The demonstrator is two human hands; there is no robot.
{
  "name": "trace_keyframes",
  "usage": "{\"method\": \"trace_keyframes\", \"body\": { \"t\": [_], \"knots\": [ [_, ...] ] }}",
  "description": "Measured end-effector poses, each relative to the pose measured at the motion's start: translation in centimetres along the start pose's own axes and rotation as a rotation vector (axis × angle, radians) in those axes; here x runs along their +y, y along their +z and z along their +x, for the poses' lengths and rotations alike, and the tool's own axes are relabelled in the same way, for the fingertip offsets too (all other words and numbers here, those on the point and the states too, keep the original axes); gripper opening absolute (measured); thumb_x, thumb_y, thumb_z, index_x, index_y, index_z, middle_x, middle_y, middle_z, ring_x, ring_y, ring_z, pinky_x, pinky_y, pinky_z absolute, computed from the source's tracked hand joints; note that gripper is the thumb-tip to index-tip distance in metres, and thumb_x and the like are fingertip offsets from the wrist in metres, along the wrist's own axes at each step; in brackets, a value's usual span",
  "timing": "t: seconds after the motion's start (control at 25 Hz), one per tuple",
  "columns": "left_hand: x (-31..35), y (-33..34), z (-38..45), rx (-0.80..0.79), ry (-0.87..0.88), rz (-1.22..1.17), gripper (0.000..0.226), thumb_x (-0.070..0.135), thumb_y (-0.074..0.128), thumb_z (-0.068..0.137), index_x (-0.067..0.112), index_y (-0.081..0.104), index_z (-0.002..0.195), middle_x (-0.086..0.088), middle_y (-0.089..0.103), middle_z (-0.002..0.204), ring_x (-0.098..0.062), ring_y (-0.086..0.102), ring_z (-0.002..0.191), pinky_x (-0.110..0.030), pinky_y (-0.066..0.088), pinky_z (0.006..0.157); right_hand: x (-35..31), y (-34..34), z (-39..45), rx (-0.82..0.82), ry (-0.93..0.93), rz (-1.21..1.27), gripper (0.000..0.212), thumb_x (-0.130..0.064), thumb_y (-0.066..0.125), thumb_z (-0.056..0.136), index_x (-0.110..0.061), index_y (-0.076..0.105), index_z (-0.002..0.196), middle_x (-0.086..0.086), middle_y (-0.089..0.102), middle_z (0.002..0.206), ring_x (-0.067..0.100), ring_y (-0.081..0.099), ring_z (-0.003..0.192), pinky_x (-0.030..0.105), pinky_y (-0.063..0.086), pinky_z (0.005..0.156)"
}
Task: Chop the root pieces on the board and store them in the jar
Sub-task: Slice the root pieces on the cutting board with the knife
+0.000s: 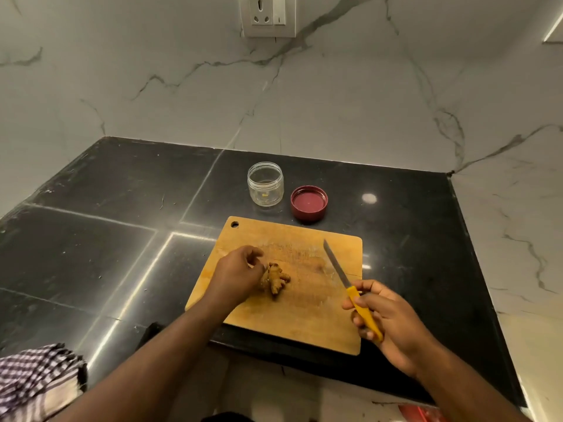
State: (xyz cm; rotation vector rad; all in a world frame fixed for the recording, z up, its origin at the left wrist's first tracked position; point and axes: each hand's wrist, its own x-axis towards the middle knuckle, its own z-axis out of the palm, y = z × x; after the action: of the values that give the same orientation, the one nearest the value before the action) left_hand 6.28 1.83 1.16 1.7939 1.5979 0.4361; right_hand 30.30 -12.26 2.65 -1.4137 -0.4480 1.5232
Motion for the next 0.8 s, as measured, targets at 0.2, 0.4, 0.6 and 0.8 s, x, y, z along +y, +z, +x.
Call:
{"method": "trace_keyframes", "body": {
  "t": [0.2, 0.4, 0.6, 0.8],
  "knots": [
    [0.4, 1.7, -1.1, -0.091, 0.03, 0.066, 0.037, 0.045, 0.075, 0.087, 0.026, 0.062, 0.116, 0.01, 0.063, 0.093, -0.005, 0.059, 0.084, -0.024, 0.049, 0.07, -1.5, -2.2, -1.2, 0.024, 0.011, -0.246, 0.025, -0.004, 0.057, 0.094, -0.014, 0.065, 0.116, 0.016, 0.068, 0.094, 0.021, 0.056, 0.069, 0.029, 0.045, 0.054],
    [0.7, 1.5, 1.5, -0.174, 0.132, 0.116, 0.043, 0.029, 0.074, 0.088, 0.023, 0.065, 0.13, 0.008, 0.059, 0.102, -0.008, 0.056, 0.091, -0.023, 0.043, 0.074, -1.6, -0.5, -1.4, 0.068, -0.029, -0.379, 0.031, -0.007, 0.054, 0.098, -0.027, 0.064, 0.12, 0.017, 0.066, 0.098, 0.018, 0.055, 0.065, 0.027, 0.043, 0.05],
    [0.4, 0.9, 3.8, -0.234, 0.168, 0.158, 0.042, 0.027, 0.068, 0.093, 0.023, 0.063, 0.134, 0.004, 0.058, 0.121, -0.016, 0.057, 0.11, -0.025, 0.045, 0.092, 1.0, 2.9, -0.9, 0.169, -0.182, -0.577, 0.041, -0.013, 0.048, 0.101, -0.037, 0.053, 0.133, 0.001, 0.068, 0.095, 0.005, 0.057, 0.065, 0.02, 0.047, 0.058],
    [-0.2, 1.4, 3.9, -0.172, 0.163, 0.089, 0.034, 0.031, 0.072, 0.091, 0.024, 0.069, 0.125, 0.004, 0.062, 0.115, -0.01, 0.054, 0.1, -0.024, 0.043, 0.084, 2.8, 5.4, -0.4, 0.187, -0.353, -0.962, 0.05, -0.024, 0.043, 0.103, -0.033, 0.032, 0.151, -0.021, 0.041, 0.136, -0.006, 0.04, 0.123, 0.007, 0.031, 0.096]
  ]
}}
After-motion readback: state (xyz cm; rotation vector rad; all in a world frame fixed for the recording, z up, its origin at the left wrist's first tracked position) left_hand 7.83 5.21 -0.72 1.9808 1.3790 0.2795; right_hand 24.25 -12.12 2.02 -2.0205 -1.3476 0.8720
